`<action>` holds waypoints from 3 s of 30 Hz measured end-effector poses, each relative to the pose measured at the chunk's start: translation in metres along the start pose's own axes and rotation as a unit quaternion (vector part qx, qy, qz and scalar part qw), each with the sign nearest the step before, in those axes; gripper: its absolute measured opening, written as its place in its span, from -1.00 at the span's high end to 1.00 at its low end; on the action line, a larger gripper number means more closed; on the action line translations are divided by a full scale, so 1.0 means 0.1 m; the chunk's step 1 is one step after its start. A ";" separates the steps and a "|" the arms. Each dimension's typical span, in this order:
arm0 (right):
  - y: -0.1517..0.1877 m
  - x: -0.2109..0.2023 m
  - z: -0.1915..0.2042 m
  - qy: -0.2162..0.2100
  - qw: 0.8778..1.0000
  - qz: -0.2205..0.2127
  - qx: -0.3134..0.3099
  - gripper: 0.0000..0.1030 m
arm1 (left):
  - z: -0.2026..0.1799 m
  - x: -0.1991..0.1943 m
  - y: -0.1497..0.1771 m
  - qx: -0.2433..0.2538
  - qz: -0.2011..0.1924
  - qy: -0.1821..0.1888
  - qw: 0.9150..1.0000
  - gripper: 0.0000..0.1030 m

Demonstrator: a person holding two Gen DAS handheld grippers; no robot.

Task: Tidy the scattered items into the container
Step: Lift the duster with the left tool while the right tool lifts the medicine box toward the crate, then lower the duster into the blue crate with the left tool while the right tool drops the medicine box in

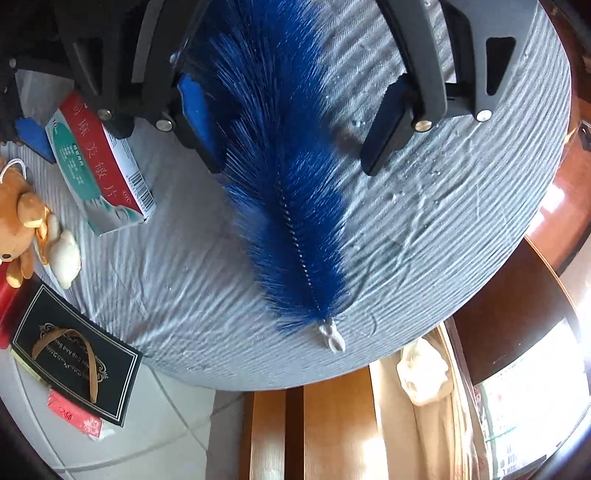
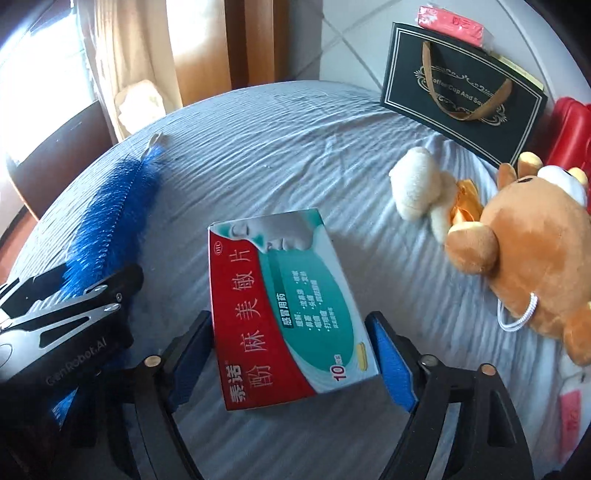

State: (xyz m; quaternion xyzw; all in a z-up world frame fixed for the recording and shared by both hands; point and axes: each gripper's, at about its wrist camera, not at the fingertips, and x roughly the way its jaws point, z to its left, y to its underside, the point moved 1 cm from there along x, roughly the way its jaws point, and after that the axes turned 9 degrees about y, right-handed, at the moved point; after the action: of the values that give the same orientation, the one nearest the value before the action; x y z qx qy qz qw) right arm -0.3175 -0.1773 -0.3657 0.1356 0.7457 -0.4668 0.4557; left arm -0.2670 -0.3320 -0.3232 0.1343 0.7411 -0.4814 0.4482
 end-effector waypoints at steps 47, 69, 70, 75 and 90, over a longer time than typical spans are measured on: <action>0.35 -3.31 -1.30 0.077 0.971 -0.192 0.122 -0.57 | -1.41 -3.07 0.63 0.200 -0.154 0.113 0.961 0.66; 1.87 -5.27 -3.36 0.289 0.901 -0.210 0.245 -0.57 | -3.83 -4.73 1.61 0.340 -0.191 0.307 0.868 0.66; 1.93 -5.33 -3.53 0.297 0.898 -0.210 0.247 -0.57 | -4.02 -4.79 1.64 0.342 -0.191 0.312 0.866 0.66; 2.27 -5.65 -4.50 0.326 0.887 -0.209 0.250 -0.57 | -5.06 -5.04 1.83 0.335 -0.177 0.327 0.866 0.66; 3.06 -5.31 -6.25 0.299 0.910 -0.123 0.261 -0.57 | -6.76 -4.25 2.50 0.388 -0.032 0.237 0.890 0.66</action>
State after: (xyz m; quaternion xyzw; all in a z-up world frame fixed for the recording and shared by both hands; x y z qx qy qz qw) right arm -0.1805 0.6150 -0.0196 0.2900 0.7096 -0.6346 0.0985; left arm -0.2318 0.4558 -0.0431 0.3838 0.5837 -0.6982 0.1565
